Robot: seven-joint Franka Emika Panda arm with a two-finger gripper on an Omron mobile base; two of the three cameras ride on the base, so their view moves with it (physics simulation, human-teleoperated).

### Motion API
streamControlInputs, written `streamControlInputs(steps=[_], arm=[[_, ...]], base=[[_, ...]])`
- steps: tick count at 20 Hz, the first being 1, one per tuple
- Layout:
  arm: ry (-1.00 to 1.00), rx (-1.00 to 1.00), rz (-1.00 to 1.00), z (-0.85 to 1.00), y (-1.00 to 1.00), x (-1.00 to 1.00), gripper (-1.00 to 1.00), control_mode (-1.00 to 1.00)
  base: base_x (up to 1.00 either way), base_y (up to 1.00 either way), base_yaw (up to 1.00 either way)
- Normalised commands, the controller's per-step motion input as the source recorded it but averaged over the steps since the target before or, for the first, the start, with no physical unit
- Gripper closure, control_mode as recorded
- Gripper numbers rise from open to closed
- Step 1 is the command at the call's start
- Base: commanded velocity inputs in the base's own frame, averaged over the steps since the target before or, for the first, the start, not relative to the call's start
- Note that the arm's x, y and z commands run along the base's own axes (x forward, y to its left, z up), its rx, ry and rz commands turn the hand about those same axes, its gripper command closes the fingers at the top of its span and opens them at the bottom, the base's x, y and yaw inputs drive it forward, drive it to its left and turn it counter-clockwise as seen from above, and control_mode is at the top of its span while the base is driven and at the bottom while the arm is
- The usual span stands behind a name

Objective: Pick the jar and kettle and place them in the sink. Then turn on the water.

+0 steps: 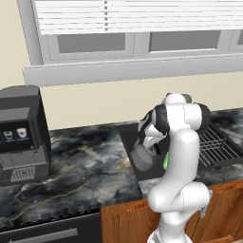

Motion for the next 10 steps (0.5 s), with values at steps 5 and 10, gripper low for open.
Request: streamControlInputs(steps=[5,10], arm=[[0.00,0.00,0.00,0.00,0.00,0.00,1.00,-1.00],[0.00,0.00,0.00,0.00,0.00,0.00,1.00,-1.00]], base=[[0.00,0.00,0.00],[0.00,0.00,0.00]])
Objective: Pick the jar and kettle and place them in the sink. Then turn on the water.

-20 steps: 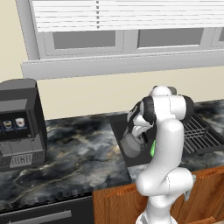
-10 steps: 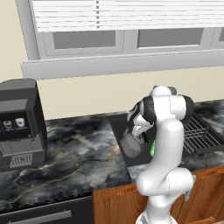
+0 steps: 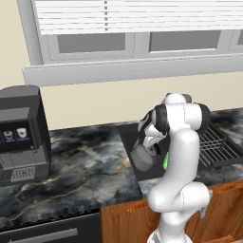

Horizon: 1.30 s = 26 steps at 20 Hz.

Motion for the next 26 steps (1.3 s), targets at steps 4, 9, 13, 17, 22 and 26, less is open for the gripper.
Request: streamControlInputs(steps=[4,9,13,17,22,26], arm=[[0.00,0.00,0.00,0.00,0.00,0.00,1.00,-1.00],[0.00,0.00,0.00,0.00,-0.03,-0.07,1.00,-1.00],[0.00,0.00,0.00,0.00,0.00,-0.10,1.00,-1.00],[0.00,0.00,0.00,0.00,0.00,-0.07,1.00,-1.00],[0.00,0.00,0.00,0.00,0.00,-0.06,1.00,-1.00],[0.00,0.00,0.00,0.00,0.00,-0.02,1.00,-1.00]], base=[[0.00,0.00,0.00],[0.00,0.00,0.00],[0.00,0.00,0.00],[0.00,0.00,0.00],[0.00,0.00,0.00],[0.00,0.00,0.00]])
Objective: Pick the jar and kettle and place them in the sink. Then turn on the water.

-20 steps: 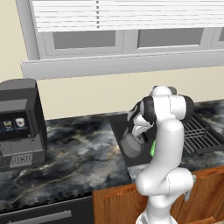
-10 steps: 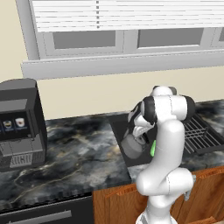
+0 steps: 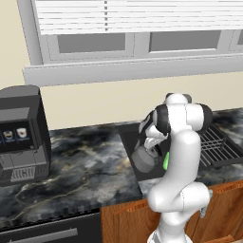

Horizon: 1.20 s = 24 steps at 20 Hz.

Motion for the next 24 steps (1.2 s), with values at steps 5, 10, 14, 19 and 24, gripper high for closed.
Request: streamControlInputs(steps=[5,10,14,19,24], arm=[[0.00,0.00,0.00,-0.05,0.00,0.00,1.00,-1.00],[0.00,0.00,0.00,-0.13,0.00,0.00,1.00,-1.00],[0.00,0.00,0.00,-0.24,0.01,0.00,1.00,-1.00],[0.00,0.00,0.00,-0.17,0.02,0.00,1.00,-1.00],[0.00,0.00,0.00,-0.01,0.00,0.00,1.00,-1.00]], base=[[0.00,0.00,0.00],[0.00,0.00,0.00],[0.00,0.00,0.00],[0.00,0.00,0.00],[0.00,0.00,0.00]])
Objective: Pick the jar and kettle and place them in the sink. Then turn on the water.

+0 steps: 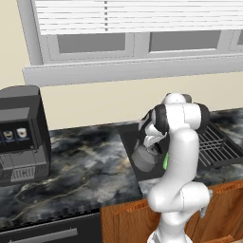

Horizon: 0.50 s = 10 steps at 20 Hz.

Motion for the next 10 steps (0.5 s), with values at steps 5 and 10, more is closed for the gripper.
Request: streamControlInputs(steps=[5,10], arm=[[-0.06,-0.02,0.00,-0.01,0.00,0.00,1.00,-1.00],[-0.08,-0.03,0.00,0.00,0.00,0.00,1.00,-1.00]], base=[[0.00,0.00,0.00],[0.00,0.00,0.00]])
